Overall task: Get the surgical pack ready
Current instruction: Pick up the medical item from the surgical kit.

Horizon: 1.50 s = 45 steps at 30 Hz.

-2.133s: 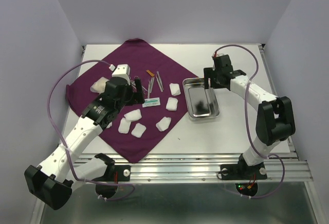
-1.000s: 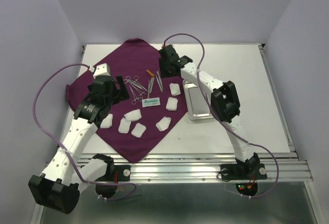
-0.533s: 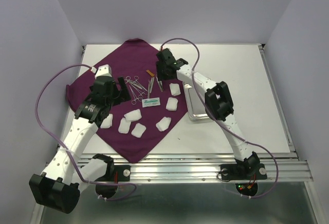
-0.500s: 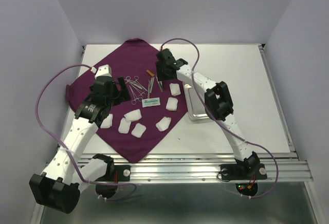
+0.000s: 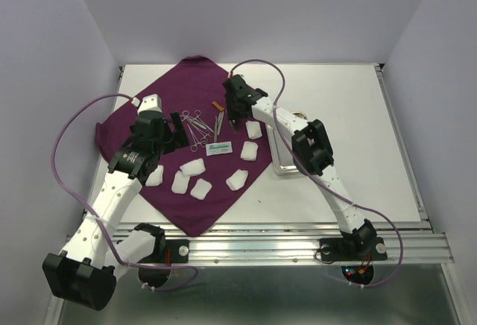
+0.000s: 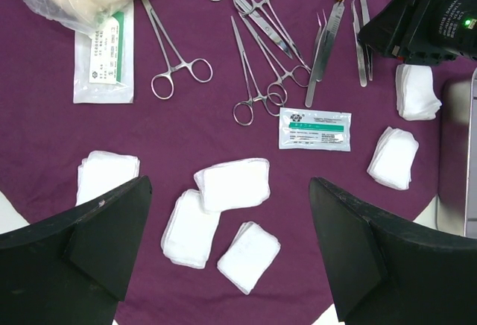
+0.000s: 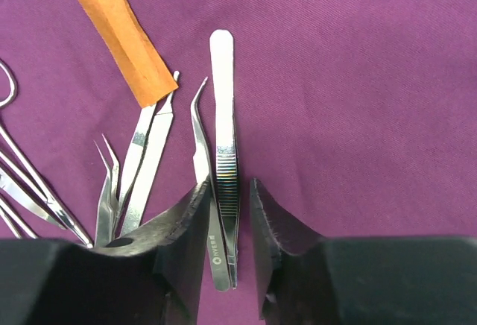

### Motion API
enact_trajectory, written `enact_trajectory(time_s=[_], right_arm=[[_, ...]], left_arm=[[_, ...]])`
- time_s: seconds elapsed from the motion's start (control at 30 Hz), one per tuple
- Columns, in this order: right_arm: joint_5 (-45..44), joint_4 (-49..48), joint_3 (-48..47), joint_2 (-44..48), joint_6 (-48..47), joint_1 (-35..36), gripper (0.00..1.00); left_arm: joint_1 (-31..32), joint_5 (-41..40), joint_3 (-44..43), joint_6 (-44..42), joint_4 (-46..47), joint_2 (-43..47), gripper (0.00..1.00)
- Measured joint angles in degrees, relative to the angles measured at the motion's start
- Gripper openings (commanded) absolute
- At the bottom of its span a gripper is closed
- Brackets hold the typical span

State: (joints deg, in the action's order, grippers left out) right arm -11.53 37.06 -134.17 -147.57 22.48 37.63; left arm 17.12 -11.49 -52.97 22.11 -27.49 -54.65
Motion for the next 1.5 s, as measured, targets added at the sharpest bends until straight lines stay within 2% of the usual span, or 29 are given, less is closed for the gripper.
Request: enact_trajectory(time_s=[0.23,0.43,0.6,0.7,0.73,0.87,0.9,0.97,1.07,1.17,1.5], right_arm=[[-1.2,-0.5,0.1,0.0,0.3,0.3,0.21],[-2.8,-0.4,1.2,0.8,0.7,0.5,0.2],[-4.4,-0.5,2.7,1.6,0.9,0.6,0.23],[-4.8,-0.3,3.0,1.6,1.2,0.6,0.29],[-4.9,-0.2,3.3,1.6,1.3,0.6,0.33],[-5.3,-0.2,3.5,1.7,1.4,0.6,0.33],[-5.4,-0.2,3.5,1.7,1.5,0.6,0.32],[-5.5,-0.2,3.5,1.7,1.5,0.6,0.24],[-5.7,-0.3,3.7,1.7,1.6,0.7,0.07],[-5.7,-0.5,4.2,2.0,1.8,0.7,0.01],[-7.4,-0.2,6.6,6.6,1.7,0.7,0.01]], left_arm=[[0.0,0.5,0.0,-0.2,0.0,0.1,0.99],[0.0,0.6,0.0,-0.2,0.0,0.5,0.99],[0.0,0.6,0.0,-0.2,0.0,1.1,0.99],[0.0,0.8,0.0,-0.2,0.0,1.2,0.99],[0.0,0.8,0.0,-0.2,0.0,1.2,0.99],[0.0,0.9,0.0,-0.2,0.0,1.2,0.99],[0.0,0.9,0.0,-0.2,0.0,1.2,0.99],[0.0,0.9,0.0,-0.2,0.0,1.2,0.99],[0.0,1.0,0.0,-0.2,0.0,1.2,0.99],[0.0,1.0,0.0,-0.2,0.0,1.2,0.99],[0.0,1.5,0.0,-0.2,0.0,1.2,0.99]])
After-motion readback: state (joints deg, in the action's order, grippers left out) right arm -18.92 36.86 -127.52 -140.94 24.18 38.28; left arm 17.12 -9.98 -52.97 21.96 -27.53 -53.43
